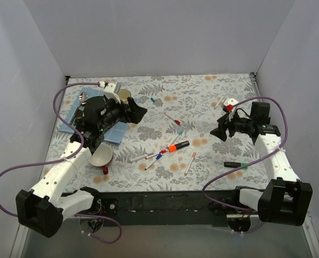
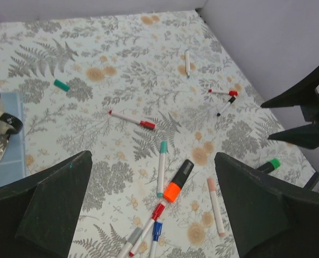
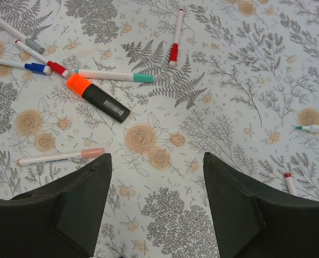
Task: Open the pen caps
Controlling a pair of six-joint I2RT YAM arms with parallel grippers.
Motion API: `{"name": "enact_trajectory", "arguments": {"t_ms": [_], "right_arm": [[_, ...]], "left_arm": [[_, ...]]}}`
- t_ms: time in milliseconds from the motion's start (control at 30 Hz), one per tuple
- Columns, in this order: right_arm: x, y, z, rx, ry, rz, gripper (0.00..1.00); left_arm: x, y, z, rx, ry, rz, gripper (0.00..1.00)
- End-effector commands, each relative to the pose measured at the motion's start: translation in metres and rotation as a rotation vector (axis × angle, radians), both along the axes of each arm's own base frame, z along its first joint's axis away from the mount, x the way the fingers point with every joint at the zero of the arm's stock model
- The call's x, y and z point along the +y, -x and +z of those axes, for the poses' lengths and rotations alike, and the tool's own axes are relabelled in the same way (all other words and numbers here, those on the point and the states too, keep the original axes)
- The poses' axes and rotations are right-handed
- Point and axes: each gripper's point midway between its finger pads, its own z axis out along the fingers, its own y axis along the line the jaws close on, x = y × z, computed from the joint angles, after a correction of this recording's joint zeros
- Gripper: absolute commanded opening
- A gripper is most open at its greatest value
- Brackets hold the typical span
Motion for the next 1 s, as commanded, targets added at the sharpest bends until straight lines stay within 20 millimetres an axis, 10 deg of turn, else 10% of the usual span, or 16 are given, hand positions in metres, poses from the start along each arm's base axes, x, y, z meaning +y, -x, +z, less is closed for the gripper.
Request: {"name": "enact_trajectory", "arguments": {"t_ms": [0,967], "right_arm": [[0.012,-0.002,0.011,0.007,-0.008,0.061,0.76],[-0.007,-0.012,-0.036,0.104,0.147,-0.064,0.76]], "left_arm": [[0.001,0.023,-0.028,-0.038,-0.018,-0.07,0.98],[-0.009,0.027,-0.054,0.031,-0.02,-0.132,0.98]]}}
